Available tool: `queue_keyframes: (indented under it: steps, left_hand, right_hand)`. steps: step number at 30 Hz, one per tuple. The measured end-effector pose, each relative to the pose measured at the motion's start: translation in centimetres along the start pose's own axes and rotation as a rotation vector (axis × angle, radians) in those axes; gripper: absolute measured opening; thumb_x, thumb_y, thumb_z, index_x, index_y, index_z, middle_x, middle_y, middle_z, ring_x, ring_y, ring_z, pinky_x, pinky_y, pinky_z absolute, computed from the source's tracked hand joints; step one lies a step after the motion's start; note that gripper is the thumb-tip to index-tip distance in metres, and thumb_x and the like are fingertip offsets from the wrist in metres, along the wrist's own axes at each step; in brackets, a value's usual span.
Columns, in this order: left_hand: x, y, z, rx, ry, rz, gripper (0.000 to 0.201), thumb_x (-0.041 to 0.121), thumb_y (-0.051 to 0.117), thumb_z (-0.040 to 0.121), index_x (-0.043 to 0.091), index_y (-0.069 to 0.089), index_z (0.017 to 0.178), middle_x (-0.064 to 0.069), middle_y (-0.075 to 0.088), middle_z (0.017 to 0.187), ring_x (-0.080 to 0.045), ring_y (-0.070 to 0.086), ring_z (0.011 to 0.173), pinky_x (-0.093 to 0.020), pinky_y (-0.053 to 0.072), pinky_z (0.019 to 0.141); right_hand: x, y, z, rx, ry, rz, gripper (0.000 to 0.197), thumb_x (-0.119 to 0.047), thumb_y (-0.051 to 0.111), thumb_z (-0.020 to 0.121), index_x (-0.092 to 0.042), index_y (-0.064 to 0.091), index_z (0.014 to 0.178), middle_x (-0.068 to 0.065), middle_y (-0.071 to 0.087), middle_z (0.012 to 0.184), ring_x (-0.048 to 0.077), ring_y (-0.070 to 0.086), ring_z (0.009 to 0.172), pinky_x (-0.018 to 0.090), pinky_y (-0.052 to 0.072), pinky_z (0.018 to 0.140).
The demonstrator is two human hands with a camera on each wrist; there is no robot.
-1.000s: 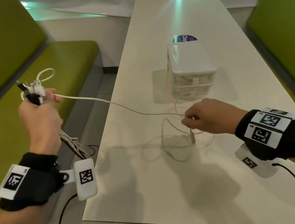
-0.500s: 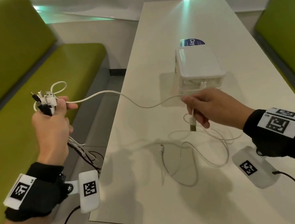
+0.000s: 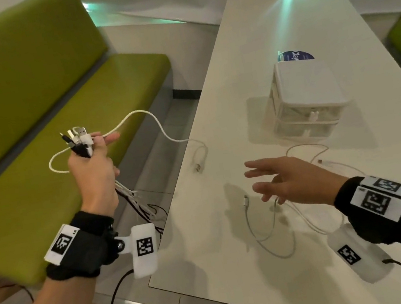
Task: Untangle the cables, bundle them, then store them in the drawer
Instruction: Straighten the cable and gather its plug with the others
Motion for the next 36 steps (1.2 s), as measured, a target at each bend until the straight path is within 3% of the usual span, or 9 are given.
queue_keyframes:
  steps: [5,13,17,21,24,29,32,34,36]
  left_hand:
    - [-0.3,-0.5,0.8,0.107,0.074,0.053,0.007,0.022,0.046,0.101,0.018,0.048,0.107,0.006,0.073,0.103,-0.005,0.035,0.038,-0.022,0.036,0.039]
    - [-1.2,-1.5,2.5,0.195,0.082,0.13,0.013,0.026,0.049,0.099,0.02,0.052,0.109,0.012,0.073,0.104,-0.005,0.053,0.059,-0.02,0.041,0.037]
    - [-1.9,-0.1,1.7,-0.025,-0.018,0.315,0.013,0.023,0.052,0.099,0.032,0.061,0.103,0.017,0.064,0.1,-0.003,0.051,0.063,-0.021,0.047,0.048]
    - [-2.9,1.3,0.3,-0.179,-0.045,0.405,0.016,0.027,0.052,0.099,0.03,0.067,0.101,0.01,0.063,0.088,-0.008,0.043,0.053,-0.026,0.043,0.052]
    - [-3.0,1.9,-0.2,-0.231,-0.005,0.383,0.016,0.029,0.049,0.1,0.033,0.064,0.1,0.015,0.07,0.097,-0.005,0.036,0.044,-0.027,0.042,0.048]
    - [-2.3,3.3,-1.2,-0.272,0.057,0.377,0.024,0.026,0.047,0.101,0.016,0.068,0.1,0.006,0.074,0.091,-0.003,0.042,0.043,-0.017,0.041,0.039]
    - [-1.7,4.2,-2.1,-0.312,0.076,0.354,0.03,0.032,0.047,0.101,0.017,0.069,0.088,-0.002,0.074,0.082,0.0,0.047,0.042,-0.025,0.044,0.046]
    - [-1.5,4.9,-3.0,-0.368,0.072,0.364,0.037,0.039,0.047,0.099,0.016,0.069,0.082,-0.003,0.073,0.075,-0.001,0.048,0.043,-0.027,0.044,0.05]
    - [-1.5,5.7,-4.2,-0.439,0.059,0.372,0.046,0.047,0.048,0.097,0.014,0.07,0.074,-0.004,0.071,0.067,-0.009,0.051,0.045,-0.029,0.043,0.052]
  right_hand:
    - [0.0,1.2,0.2,-0.064,-0.03,-0.337,0.03,-0.051,0.058,0.089,-0.03,0.068,0.108,-0.017,0.068,0.1,0.001,0.064,0.089,0.029,0.052,0.087]
    - [0.0,2.9,-0.1,-0.18,-0.021,-0.466,0.048,-0.062,0.057,0.084,-0.031,0.061,0.12,-0.019,0.058,0.101,0.005,0.055,0.094,0.026,0.045,0.087]
    - [-0.3,3.5,0.1,-0.181,-0.043,-0.609,0.051,-0.07,0.052,0.082,-0.031,0.061,0.113,-0.012,0.057,0.103,0.011,0.053,0.095,0.03,0.034,0.088]
    - [-1.0,4.4,0.2,-0.155,-0.083,-0.724,0.048,-0.071,0.054,0.079,-0.028,0.057,0.1,-0.011,0.056,0.094,0.013,0.053,0.089,0.034,0.026,0.093]
    - [-1.3,4.9,0.1,-0.167,-0.095,-0.799,0.044,-0.064,0.06,0.079,-0.022,0.053,0.086,-0.007,0.056,0.086,0.014,0.049,0.075,0.032,0.029,0.086]
    - [-1.3,5.5,0.0,-0.185,-0.015,-0.768,0.026,-0.03,0.057,0.084,-0.005,0.062,0.084,0.008,0.064,0.085,0.025,0.061,0.074,0.031,0.046,0.06]
    - [-1.6,5.3,-0.1,-0.195,-0.008,-0.824,0.015,-0.019,0.056,0.081,-0.006,0.055,0.074,0.005,0.053,0.067,0.022,0.048,0.056,0.028,0.037,0.051]
    - [-1.9,4.9,-0.2,-0.152,-0.019,-0.839,0.013,-0.019,0.054,0.081,-0.006,0.057,0.079,0.004,0.051,0.068,0.021,0.046,0.058,0.028,0.035,0.05]
    - [-1.8,4.2,-0.3,-0.048,-0.025,-0.76,0.016,-0.025,0.051,0.086,-0.01,0.057,0.091,0.005,0.059,0.08,0.025,0.055,0.071,0.033,0.044,0.06]
Point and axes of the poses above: each hand's wrist, its own z-axis towards the middle knuckle, its own y-axis out of the palm, x = y × z, the point moved 4 cm from there along z, towards the middle knuckle
